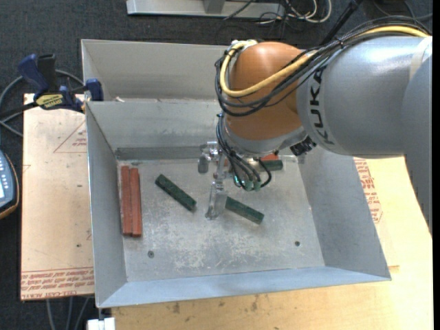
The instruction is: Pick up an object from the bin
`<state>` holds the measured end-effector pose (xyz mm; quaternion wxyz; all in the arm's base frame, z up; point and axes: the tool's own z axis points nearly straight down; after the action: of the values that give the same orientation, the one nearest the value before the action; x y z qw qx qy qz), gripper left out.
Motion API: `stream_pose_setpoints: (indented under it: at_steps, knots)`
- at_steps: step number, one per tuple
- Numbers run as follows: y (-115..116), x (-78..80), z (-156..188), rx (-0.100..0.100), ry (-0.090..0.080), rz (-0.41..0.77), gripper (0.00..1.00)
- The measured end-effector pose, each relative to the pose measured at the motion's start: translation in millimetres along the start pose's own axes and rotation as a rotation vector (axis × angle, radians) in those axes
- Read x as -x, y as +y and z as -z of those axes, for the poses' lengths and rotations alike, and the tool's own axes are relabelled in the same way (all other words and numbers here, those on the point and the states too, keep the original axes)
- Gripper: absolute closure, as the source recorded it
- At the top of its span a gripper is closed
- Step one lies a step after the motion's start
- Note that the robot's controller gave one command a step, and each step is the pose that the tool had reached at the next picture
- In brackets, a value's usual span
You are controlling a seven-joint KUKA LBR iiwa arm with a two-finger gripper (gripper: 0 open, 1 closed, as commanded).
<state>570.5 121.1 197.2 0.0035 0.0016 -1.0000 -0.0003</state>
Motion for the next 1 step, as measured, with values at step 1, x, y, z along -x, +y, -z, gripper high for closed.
stream_pose_setpoints:
  at_steps: [1]
  knots:
    - [36.6, 29.4, -131.5, 0.001, -0.004, -0.148, 0.00]
